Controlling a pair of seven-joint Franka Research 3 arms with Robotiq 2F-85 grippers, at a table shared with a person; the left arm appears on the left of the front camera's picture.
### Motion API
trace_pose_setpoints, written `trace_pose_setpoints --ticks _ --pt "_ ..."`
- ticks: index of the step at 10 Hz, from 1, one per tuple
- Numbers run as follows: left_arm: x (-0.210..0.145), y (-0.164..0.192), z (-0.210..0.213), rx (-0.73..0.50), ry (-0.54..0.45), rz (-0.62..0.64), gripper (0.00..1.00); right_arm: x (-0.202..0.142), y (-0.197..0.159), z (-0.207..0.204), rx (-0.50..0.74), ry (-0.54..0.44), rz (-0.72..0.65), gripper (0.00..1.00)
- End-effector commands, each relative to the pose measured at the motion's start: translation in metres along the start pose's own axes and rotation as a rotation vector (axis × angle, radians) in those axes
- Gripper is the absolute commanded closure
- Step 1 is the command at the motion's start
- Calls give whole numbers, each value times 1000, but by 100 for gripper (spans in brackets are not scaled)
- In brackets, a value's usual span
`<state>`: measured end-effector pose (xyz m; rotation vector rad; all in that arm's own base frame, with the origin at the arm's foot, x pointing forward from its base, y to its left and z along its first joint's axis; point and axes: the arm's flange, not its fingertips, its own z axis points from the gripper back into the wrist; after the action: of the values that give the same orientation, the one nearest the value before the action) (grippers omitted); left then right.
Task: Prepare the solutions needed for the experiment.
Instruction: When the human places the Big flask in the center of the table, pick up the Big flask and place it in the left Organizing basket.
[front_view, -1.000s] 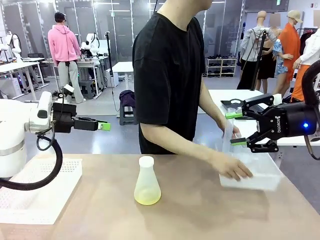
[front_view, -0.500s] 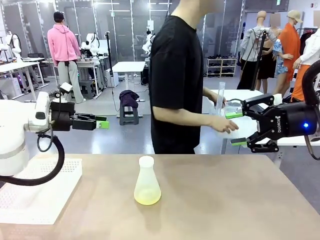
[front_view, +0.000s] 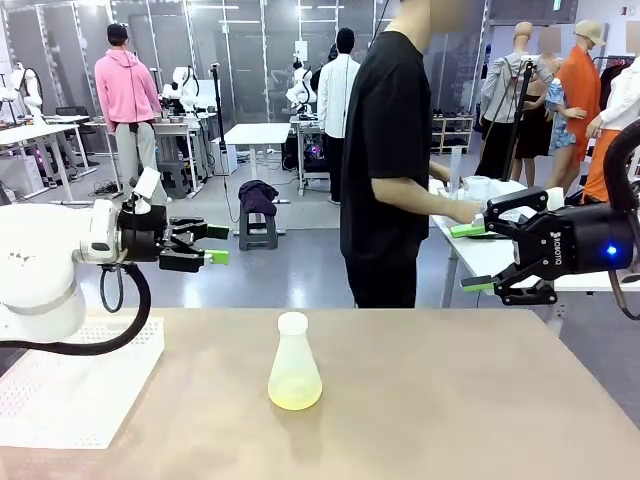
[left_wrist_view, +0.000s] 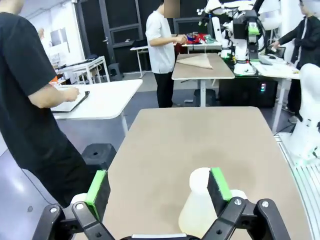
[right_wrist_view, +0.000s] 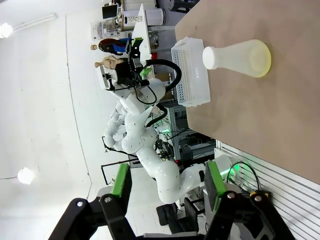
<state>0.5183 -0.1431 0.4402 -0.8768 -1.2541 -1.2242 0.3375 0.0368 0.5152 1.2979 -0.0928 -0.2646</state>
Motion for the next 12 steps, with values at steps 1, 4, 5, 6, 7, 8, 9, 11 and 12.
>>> trace_pose_setpoints --ticks 1,4,5,6,7,8,9,11,12 --pt "3 -3 7 36 15 19 0 0 1 -1 16 1 5 26" --pt "3 -3 7 36 15 19 0 0 1 -1 16 1 5 26" --pt "-2 2 8 18 2 7 0 0 1 -1 16 1 5 26" --pt "-9 8 -7 -50 -27 33 0 0 1 -1 16 1 5 26" --pt "-12 13 -17 -66 -59 41 0 0 1 -1 16 1 5 26" --pt "-12 13 -23 -94 -73 52 0 0 1 -1 16 1 5 26" --pt "-14 14 -30 -115 -86 60 0 0 1 -1 16 1 5 26" --pt "-27 15 -44 -191 -95 76 0 0 1 -1 16 1 5 26" --pt "-36 15 -51 -219 -78 55 0 0 1 -1 16 1 5 26"
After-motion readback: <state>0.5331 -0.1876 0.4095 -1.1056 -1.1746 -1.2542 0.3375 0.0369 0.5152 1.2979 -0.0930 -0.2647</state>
